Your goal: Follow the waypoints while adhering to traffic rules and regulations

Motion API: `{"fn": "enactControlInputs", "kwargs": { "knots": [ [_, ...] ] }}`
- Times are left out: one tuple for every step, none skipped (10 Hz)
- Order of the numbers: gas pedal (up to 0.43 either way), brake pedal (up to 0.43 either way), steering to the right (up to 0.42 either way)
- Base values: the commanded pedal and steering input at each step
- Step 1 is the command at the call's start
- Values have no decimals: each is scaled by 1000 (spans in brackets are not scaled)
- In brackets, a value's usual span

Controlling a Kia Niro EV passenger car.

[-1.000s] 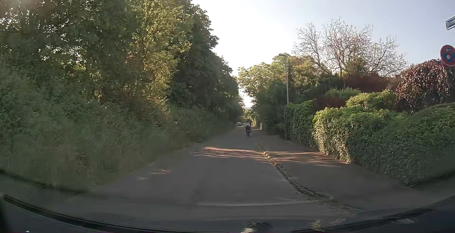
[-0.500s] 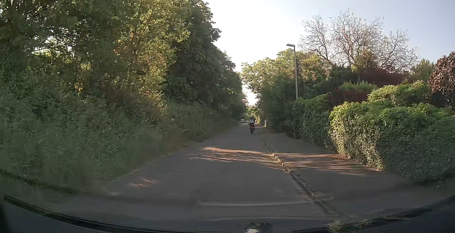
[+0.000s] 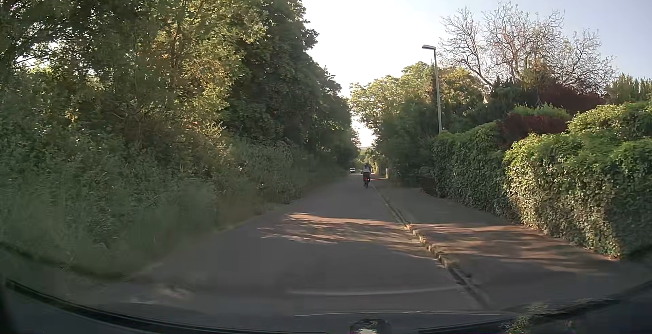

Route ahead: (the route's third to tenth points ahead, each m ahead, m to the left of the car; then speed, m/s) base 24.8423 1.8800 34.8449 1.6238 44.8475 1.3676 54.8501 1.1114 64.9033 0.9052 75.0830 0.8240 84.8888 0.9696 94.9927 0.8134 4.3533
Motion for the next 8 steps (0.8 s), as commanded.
{"fn": "enactControlInputs", "kwargs": {
  "knots": [
    [79,0,-8],
    [79,0,-8],
    [79,0,-6],
    [79,0,0],
    [79,0,7],
    [79,0,14],
    [79,0,15],
    [79,0,15]
  ]
}}
